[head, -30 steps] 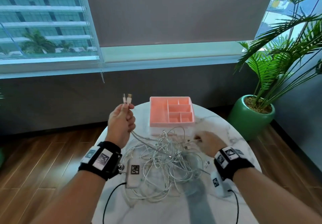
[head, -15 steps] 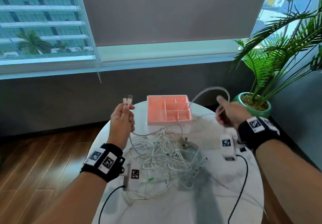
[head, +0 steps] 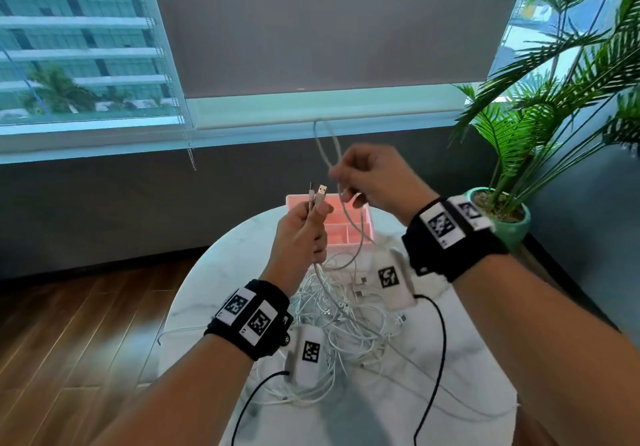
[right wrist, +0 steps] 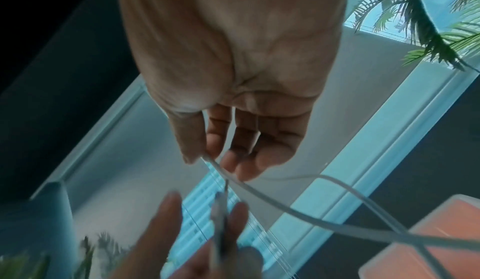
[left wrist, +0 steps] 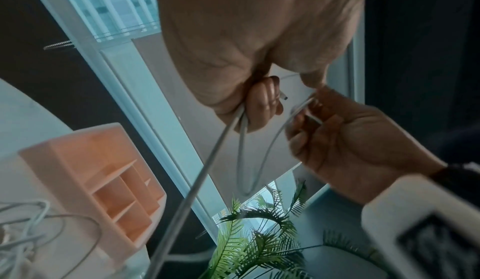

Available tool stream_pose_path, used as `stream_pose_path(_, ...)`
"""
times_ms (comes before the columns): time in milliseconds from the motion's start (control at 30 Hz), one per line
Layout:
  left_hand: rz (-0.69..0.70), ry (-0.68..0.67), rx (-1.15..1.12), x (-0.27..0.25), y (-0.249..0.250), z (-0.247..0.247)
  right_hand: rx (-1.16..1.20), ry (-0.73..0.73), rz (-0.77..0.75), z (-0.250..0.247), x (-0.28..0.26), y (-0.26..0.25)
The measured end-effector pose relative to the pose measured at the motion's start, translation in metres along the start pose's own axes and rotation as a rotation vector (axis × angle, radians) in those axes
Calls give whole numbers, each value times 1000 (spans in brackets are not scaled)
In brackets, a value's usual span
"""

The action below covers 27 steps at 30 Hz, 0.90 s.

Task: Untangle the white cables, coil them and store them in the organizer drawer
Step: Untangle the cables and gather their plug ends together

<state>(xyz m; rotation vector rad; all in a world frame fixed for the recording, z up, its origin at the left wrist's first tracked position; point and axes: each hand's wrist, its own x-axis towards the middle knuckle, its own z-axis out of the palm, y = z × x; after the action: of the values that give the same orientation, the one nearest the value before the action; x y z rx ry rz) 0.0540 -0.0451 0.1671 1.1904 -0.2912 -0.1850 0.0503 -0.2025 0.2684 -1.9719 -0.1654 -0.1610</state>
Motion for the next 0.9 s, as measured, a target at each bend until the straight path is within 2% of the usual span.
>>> stream_pose_path(100, -48, 20, -40, 3, -3, -3, -173, -37, -26, 17, -6, 26)
stream_pose_path(233, -143, 55, -75, 0, -10, -12, -136, -101, 1, 27, -18, 53)
stream_pose_path(400, -176, 171, -131, 1, -15, -22, -274, -287, 64, 37, -36, 90)
stream_pose_path(500, -147, 300, -178, 6, -11, -38, -403, -322, 109, 22, -46, 113)
stream_pose_path(600, -120, 384, -178, 8, -3, -58, -376, -170, 165, -12, -55, 140)
stream_pose_path(700, -184, 274, -10, 1, -3, -70, -331, 52, 176, -47, -61, 155)
stream_pose_path(800, -286, 121, 229, -9, -10, -76, -351, 354, 174, -80, -73, 161)
stream_pose_path(900, -307, 139, 234, -15, -17, -86, -365, 581, 294, -117, -96, 180)
